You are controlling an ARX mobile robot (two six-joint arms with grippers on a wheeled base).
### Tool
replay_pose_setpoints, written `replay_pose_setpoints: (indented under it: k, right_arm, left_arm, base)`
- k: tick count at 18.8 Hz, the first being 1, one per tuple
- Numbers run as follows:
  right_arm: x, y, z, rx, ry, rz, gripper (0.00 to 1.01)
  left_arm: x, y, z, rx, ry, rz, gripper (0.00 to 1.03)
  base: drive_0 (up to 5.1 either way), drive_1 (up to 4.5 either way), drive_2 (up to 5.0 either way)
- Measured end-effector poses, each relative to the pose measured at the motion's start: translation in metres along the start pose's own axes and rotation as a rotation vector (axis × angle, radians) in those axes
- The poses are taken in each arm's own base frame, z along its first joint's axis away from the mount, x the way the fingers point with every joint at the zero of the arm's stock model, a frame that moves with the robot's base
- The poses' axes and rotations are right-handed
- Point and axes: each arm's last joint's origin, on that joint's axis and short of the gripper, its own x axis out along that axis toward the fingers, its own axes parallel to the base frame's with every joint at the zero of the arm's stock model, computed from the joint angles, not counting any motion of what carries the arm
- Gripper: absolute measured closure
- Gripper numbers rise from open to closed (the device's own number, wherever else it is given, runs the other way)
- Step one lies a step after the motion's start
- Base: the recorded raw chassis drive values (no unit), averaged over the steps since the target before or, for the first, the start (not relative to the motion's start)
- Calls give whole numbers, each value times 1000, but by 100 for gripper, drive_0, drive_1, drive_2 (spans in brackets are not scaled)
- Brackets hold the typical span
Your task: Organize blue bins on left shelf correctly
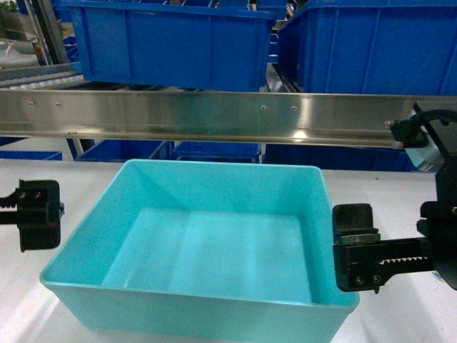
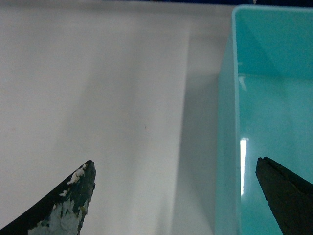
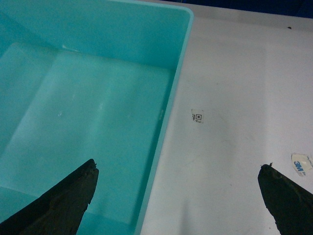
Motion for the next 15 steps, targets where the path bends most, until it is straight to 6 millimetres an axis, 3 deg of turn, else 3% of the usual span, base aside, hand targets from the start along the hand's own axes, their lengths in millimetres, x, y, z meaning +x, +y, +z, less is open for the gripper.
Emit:
replay_pose_setpoints:
  k: [2, 9, 15]
  right_arm:
    - [8, 4, 3, -7, 9, 5, 3]
    - [40, 10, 7, -22, 65, 1, 3]
    - [59, -6, 17, -17, 61, -23, 3]
  left_arm:
    - [6, -1, -7, -4, 47, -2, 5]
    - [29, 4, -3, -36, 87, 10, 5]
    - [35, -14, 17, -18, 44, -41, 5]
  base:
    - [0, 0, 0]
    - [0, 0, 0]
    - [0, 0, 0]
